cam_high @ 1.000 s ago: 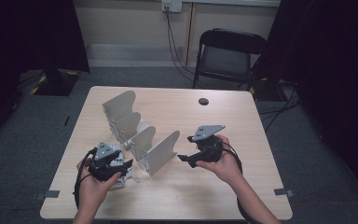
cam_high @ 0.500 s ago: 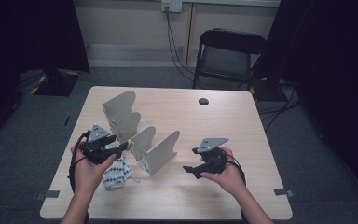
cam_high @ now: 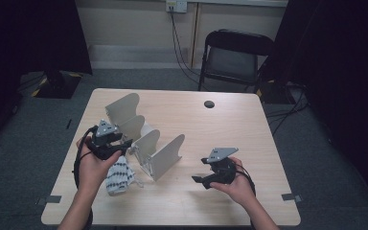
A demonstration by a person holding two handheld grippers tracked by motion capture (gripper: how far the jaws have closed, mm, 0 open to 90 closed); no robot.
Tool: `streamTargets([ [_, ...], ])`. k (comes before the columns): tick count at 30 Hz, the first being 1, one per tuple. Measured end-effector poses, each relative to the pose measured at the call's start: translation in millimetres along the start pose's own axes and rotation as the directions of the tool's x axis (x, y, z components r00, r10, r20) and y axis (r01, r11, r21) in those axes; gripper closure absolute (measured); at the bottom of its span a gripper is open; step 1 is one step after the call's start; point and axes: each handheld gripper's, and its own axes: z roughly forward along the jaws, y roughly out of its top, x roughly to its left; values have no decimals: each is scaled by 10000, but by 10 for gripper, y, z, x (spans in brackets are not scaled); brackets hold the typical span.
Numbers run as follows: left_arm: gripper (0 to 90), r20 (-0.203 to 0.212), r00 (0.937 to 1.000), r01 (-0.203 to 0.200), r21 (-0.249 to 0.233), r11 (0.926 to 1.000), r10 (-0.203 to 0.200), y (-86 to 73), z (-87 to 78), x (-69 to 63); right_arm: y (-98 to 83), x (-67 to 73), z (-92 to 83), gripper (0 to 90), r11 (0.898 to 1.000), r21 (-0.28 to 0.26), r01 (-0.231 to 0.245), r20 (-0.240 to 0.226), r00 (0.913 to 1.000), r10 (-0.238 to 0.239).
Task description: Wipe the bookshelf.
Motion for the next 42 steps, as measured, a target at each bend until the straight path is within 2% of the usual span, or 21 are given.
streamTargets([
  [5, 554, 123, 9999, -76, 25, 10000, 76, 28, 32, 7, -55, 1, 17, 228, 10000, 62, -57, -4, 10000, 57],
  [6, 554, 83, 9998, -169, 100, 9998, 168, 34, 47, 12, -61, 2, 18, 228, 9999, 64, -83, -17, 10000, 83],
  [11, 567, 76, 9999, -80, 98, 9999, 80, 50, 76, 13, -104, 6, 12, 228, 9999, 67, -98, -62, 9999, 98],
  [13, 576, 27, 9999, -170, 134, 9998, 170, 65, 77, 7, -125, 7, 13, 228, 9999, 103, -132, -68, 9999, 133],
  [21, 571, -76, 9989, -472, 133, 9988, 473, 158, 4, -1, -190, 3, 0, 228, 9997, 127, -185, -61, 9998, 185],
  [24, 563, 43, 9999, -161, 167, 9997, 160, 159, 42, 24, -210, -2, 0, 228, 9996, 131, -258, -57, 9996, 259],
  [27, 587, 231, 9997, -95, 150, 9998, 91, 141, 85, 43, -236, 4, 4, 228, 9995, 126, -279, -90, 9996, 280],
  [33, 592, -47, 9988, -478, 383, 9981, 480, 152, 153, 11, -288, -7, -4, 228, 9993, 188, -332, -92, 9994, 334],
  [36, 613, -208, 9989, -419, 366, 9985, 426, 160, 171, 5, -301, -17, -16, 228, 9992, 134, -382, -72, 9992, 383],
  [38, 650, -172, 9994, -303, 349, 9989, 310, 168, 169, 13, -305, -16, -25, 228, 9992, 134, -377, -65, 9993, 378],
  [41, 695, -262, 9990, -341, 267, 9991, 348, 184, 154, 1, -312, -19, -36, 228, 9992, 98, -389, -37, 9992, 389],
  [42, 717, -317, 9983, -481, 262, 9985, 489, 196, 137, 0, -313, -20, -37, 228, 9991, 101, -403, -36, 9992, 403],
])
